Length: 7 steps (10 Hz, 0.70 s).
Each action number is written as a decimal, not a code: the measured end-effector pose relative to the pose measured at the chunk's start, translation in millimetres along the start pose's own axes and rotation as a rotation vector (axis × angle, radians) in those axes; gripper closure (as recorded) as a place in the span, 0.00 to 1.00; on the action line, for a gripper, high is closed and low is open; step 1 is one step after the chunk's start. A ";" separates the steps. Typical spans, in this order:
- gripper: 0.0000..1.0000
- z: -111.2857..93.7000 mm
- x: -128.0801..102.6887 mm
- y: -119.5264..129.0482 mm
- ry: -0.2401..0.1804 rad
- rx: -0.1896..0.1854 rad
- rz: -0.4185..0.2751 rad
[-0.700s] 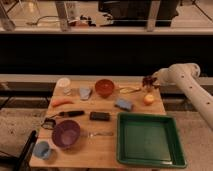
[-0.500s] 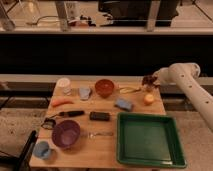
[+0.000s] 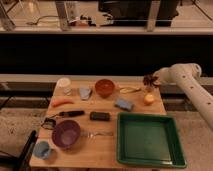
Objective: Place grapes in metal cup
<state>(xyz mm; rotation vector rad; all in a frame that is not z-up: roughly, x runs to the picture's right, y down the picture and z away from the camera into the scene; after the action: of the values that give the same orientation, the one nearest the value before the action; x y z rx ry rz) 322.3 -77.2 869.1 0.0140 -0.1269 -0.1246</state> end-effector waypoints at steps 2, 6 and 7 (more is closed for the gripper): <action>0.25 9.8 -3.8 -8.3 0.015 0.002 -0.012; 0.38 46.9 -4.0 -19.2 0.013 -0.013 -0.019; 0.45 58.2 -5.0 -19.6 0.005 -0.021 -0.023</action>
<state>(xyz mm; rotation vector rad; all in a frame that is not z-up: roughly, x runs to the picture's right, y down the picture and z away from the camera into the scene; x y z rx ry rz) 307.6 -96.4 925.8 -0.0050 -0.1202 -0.1486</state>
